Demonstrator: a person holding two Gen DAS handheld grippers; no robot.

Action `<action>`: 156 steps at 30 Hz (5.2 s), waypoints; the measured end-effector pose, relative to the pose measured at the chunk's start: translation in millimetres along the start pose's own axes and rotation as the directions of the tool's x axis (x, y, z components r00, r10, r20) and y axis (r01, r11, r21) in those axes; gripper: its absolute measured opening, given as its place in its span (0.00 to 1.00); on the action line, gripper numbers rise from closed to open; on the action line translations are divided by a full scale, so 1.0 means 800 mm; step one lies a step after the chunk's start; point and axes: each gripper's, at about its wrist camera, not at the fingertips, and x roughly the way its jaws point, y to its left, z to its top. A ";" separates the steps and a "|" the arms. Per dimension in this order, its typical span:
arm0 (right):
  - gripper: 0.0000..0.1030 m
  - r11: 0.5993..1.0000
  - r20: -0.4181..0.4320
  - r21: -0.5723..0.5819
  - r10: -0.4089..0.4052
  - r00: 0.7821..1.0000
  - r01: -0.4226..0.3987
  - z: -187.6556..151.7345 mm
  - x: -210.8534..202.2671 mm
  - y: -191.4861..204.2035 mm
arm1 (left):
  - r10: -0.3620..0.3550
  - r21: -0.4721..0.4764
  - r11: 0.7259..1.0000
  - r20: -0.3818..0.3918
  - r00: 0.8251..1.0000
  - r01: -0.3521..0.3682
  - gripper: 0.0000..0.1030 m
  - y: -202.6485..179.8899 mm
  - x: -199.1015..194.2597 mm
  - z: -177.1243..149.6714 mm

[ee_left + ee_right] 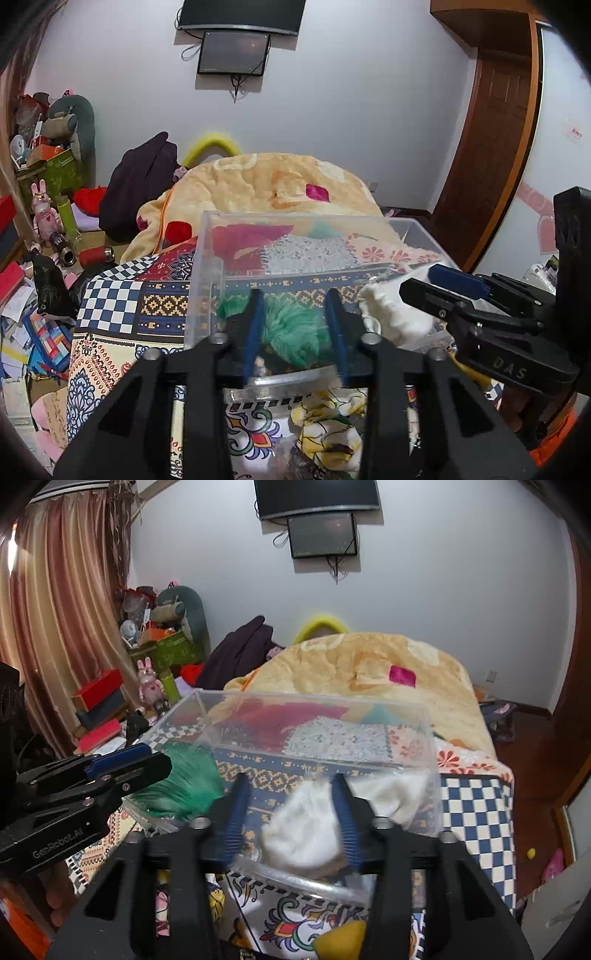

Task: Organize soft objects
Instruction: 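Carry the glove and cloth into the clear box and open both grippers, then grasp the black chain-trimmed hat with the right gripper while the left grasps the floral cloth, then lift the hat and floral cloth, lower them into the box, open both grippers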

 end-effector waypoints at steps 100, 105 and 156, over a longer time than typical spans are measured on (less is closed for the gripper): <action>0.16 0.994 0.177 0.108 -0.026 0.984 0.007 -0.070 -0.130 -0.003 | -0.124 -0.007 0.992 -0.089 0.988 0.124 0.63 -0.030 -0.025 -0.079; 0.16 0.993 0.176 0.116 -0.035 0.984 0.014 -0.067 -0.128 -0.002 | -0.096 0.013 0.995 -0.097 0.991 0.098 0.19 -0.032 -0.017 -0.082; 0.19 0.997 0.070 0.039 -0.062 0.996 0.060 0.002 -0.006 0.026 | 0.032 0.008 0.999 -0.042 0.999 -0.032 0.12 0.001 0.018 -0.009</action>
